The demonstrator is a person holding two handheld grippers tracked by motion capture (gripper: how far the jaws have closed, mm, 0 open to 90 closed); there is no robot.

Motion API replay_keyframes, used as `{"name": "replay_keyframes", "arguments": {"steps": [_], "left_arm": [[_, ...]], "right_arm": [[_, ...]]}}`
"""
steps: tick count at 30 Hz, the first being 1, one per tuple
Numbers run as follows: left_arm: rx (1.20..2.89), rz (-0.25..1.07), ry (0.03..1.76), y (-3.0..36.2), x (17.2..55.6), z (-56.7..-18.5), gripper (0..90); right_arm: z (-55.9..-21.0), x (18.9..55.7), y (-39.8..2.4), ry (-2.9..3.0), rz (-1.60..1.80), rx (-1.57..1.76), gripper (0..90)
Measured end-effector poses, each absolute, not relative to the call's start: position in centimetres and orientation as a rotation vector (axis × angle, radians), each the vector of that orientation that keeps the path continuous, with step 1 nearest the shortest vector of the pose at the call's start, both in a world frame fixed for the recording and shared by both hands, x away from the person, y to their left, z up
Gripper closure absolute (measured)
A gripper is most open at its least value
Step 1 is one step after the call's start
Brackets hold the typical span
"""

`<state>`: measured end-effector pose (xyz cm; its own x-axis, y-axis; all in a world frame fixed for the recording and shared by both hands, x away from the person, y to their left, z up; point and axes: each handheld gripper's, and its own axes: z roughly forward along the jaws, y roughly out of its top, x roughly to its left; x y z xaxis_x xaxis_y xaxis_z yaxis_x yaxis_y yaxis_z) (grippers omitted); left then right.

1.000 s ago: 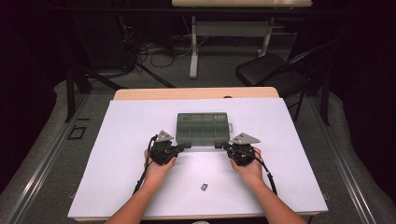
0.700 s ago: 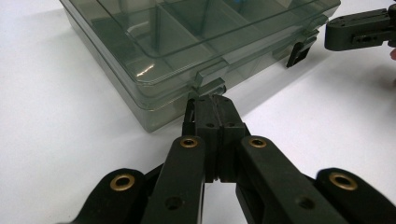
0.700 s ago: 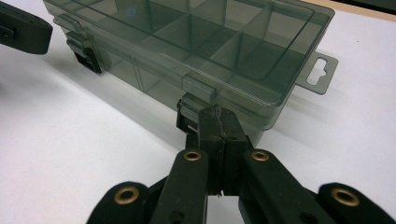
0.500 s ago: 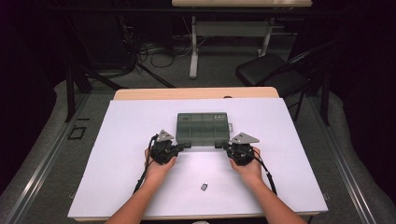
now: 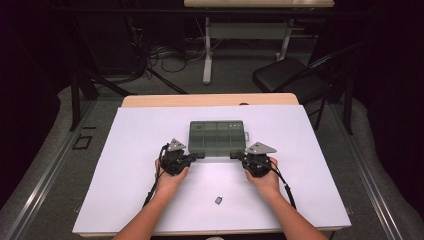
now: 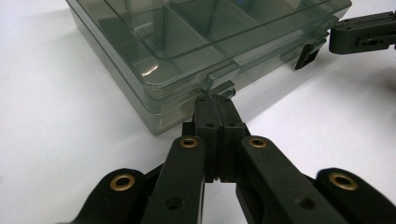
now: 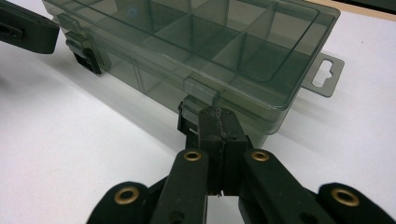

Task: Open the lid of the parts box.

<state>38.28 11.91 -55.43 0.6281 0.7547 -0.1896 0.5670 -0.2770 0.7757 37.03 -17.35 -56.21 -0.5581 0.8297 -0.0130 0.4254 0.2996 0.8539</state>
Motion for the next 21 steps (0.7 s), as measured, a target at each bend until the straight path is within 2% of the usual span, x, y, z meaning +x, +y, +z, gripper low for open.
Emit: {"name": "replay_keyframes", "arguments": {"steps": [21], "left_arm": [[1.934,0.265,1.042,11.84,38.73,-54.59,90.0]], "right_arm": [[-55.82,37.15,-17.4,2.095,1.214,1.132,90.0]]}}
